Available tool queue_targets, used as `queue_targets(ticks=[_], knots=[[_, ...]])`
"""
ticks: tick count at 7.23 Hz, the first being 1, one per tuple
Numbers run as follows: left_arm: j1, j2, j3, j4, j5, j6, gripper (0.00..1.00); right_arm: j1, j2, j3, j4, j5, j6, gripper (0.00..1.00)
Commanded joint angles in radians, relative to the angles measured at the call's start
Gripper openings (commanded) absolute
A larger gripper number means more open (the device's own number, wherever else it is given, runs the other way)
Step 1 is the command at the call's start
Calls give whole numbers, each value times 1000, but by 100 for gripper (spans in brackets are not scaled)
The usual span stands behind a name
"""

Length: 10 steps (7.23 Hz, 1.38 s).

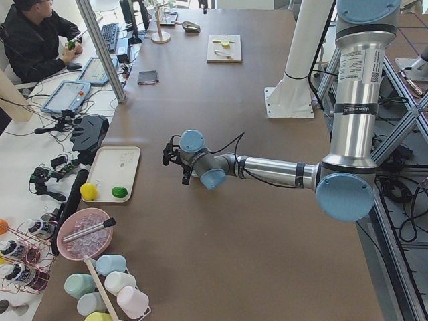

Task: Place spoon in bowl
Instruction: 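Move the left gripper to the green bowl while the right approaches the board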

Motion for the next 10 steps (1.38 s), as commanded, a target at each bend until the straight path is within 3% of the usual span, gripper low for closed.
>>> queue_targets(ticks=[1, 3, 4, 5, 6, 9, 10], knots=[[71, -8, 40, -1, 0, -1, 98, -67, -6, 2, 91, 4, 45, 100], [89, -32, 94, -1, 0, -1, 96, -110, 5, 9, 101, 36, 48, 100], [92, -33, 92, -1, -1, -2, 60, -129, 8, 10, 102, 38, 46, 100], [92, -34, 83, -5, -1, -1, 7, -143, 17, 10, 102, 38, 46, 100], [92, -33, 91, -37, -3, -7, 0, -161, 17, 10, 104, 38, 46, 100], [91, -33, 23, -74, -13, -172, 0, -212, 14, 9, 133, 38, 45, 100], [91, -74, -42, -52, -10, -270, 0, -228, 9, 16, 134, 33, 45, 100]])
